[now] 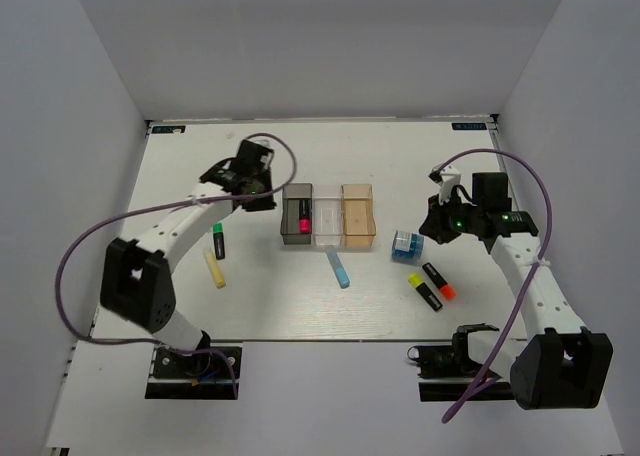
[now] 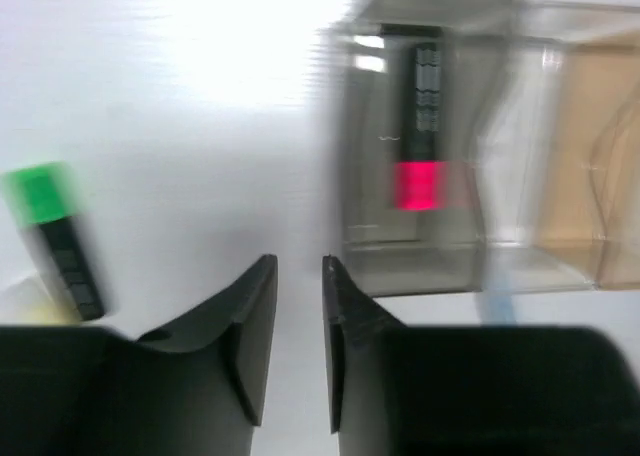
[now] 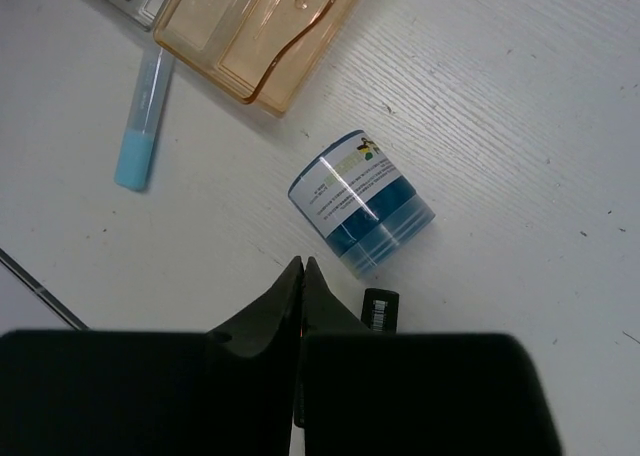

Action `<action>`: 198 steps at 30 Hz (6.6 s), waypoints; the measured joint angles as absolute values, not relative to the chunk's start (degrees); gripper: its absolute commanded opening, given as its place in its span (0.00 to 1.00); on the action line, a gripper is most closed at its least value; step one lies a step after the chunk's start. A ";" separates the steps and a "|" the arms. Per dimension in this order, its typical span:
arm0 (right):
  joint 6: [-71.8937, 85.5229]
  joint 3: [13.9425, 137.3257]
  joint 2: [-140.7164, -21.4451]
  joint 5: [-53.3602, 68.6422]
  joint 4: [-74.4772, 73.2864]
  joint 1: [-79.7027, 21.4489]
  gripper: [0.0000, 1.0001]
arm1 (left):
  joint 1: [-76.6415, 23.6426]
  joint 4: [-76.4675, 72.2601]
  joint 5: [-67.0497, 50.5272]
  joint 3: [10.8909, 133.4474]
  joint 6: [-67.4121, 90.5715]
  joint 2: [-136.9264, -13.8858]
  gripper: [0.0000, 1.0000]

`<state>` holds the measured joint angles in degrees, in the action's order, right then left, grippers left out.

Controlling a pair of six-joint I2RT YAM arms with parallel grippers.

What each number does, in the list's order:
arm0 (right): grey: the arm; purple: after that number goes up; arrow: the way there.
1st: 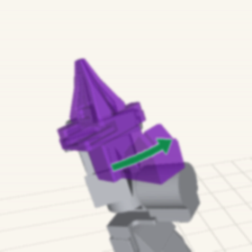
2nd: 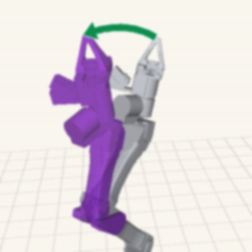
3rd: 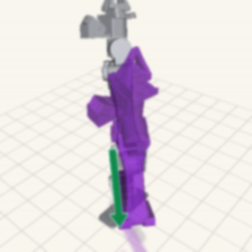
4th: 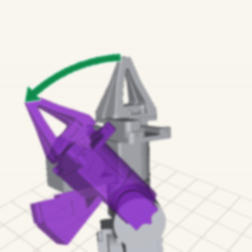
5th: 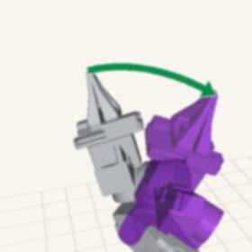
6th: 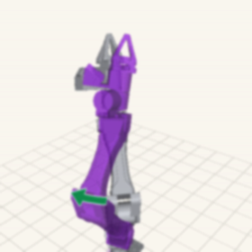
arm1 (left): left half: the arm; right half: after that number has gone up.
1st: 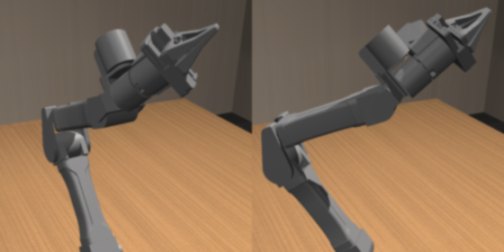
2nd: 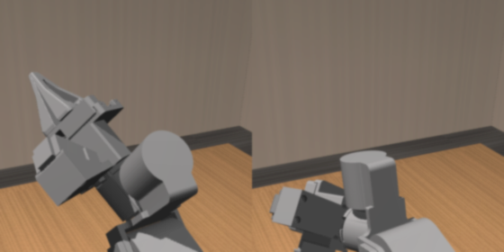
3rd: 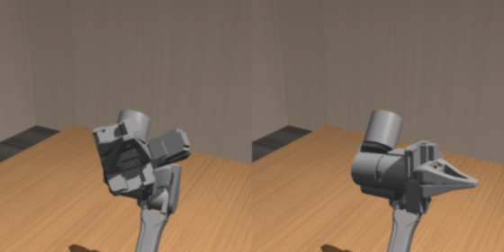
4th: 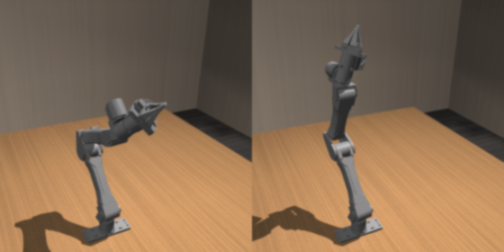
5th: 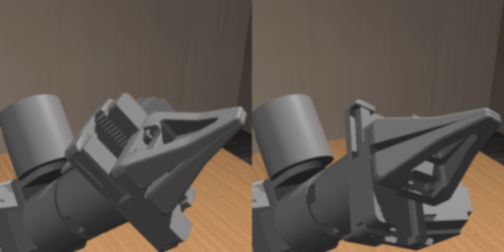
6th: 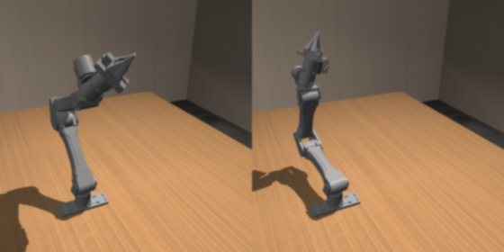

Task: Sort the stationery into containers
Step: Place the pen in the storage box, then pick up the pen from the center of the board, then place the pen in the storage box, then pick up the pen from the center of the board, then place the pen in the storage box, then pick up the pen from the center of the board.

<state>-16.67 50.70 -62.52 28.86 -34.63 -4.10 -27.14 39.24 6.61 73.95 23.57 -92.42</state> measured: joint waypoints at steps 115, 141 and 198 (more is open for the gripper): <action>-39.40 35.66 -73.82 9.02 -36.93 -4.16 0.00 | -41.76 36.07 5.41 44.73 27.24 -61.93 0.71; -22.37 99.46 -105.86 33.28 -55.53 -30.13 0.00 | -42.17 42.48 9.50 37.85 33.67 -46.81 0.71; 4.58 70.85 -78.56 -13.02 -36.34 -34.48 0.58 | -59.66 30.22 9.67 56.34 35.88 -74.43 0.85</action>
